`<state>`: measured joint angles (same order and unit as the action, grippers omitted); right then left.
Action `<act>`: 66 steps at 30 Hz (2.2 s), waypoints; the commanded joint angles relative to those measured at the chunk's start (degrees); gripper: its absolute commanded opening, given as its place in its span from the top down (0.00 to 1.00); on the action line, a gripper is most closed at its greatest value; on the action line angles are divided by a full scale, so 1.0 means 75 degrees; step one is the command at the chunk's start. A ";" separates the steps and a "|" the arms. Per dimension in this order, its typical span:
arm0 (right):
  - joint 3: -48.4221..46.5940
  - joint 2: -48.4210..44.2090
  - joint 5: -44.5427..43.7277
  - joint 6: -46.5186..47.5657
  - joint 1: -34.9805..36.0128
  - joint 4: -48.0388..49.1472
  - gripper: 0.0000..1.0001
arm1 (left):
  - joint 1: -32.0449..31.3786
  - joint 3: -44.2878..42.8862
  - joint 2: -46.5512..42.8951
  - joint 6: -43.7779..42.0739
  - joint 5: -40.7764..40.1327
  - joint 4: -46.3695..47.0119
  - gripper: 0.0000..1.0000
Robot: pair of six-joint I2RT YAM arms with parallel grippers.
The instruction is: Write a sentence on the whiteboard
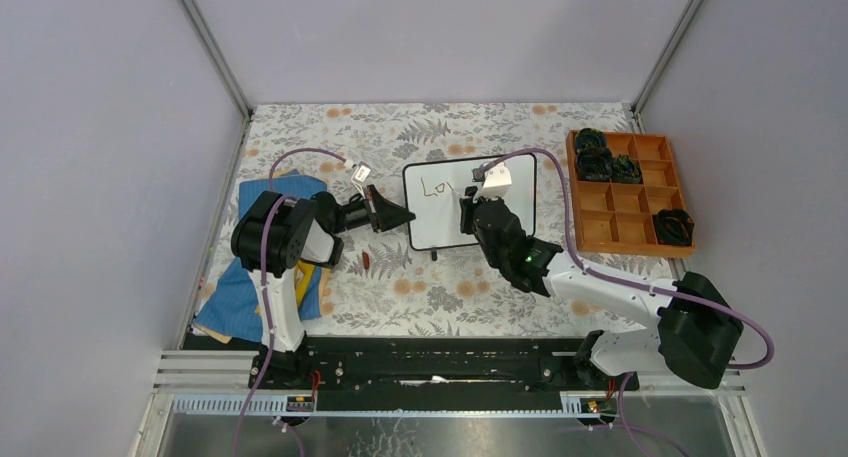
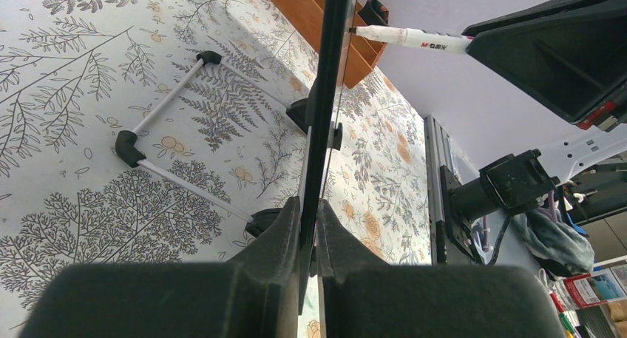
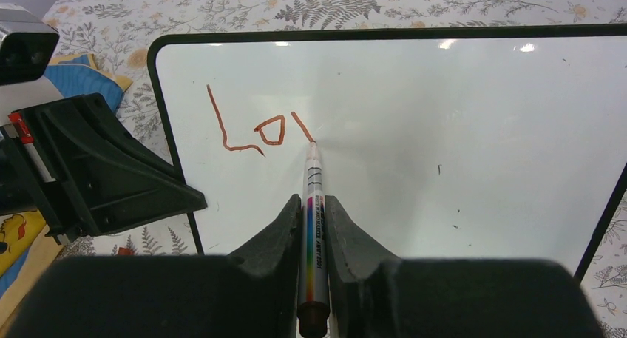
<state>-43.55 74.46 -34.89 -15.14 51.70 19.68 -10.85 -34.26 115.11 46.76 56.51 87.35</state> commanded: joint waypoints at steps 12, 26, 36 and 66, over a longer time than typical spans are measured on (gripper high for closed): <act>-0.0682 0.0112 -0.0247 0.0235 -0.0347 -0.0063 1.00 | -0.0041 0.0057 -0.0136 -0.0059 0.0035 0.0166 1.00; -0.0441 -0.0395 0.0048 0.0182 -0.0439 -0.0017 1.00 | -0.0053 0.0056 -0.0137 -0.0071 0.0019 0.0136 1.00; 0.0613 -0.1635 0.0388 0.0056 -0.0442 0.0391 1.00 | -0.0053 0.0072 -0.0170 -0.0111 0.0039 0.0119 1.00; 0.0595 -0.1309 0.0603 -0.0523 -0.0525 0.0474 1.00 | -0.0077 0.0077 -0.0136 -0.0164 0.0047 0.0040 1.00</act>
<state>-36.40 64.34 -28.95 -18.04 48.23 21.50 -11.20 -34.24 114.76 45.91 56.60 87.15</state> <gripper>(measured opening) 0.194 0.133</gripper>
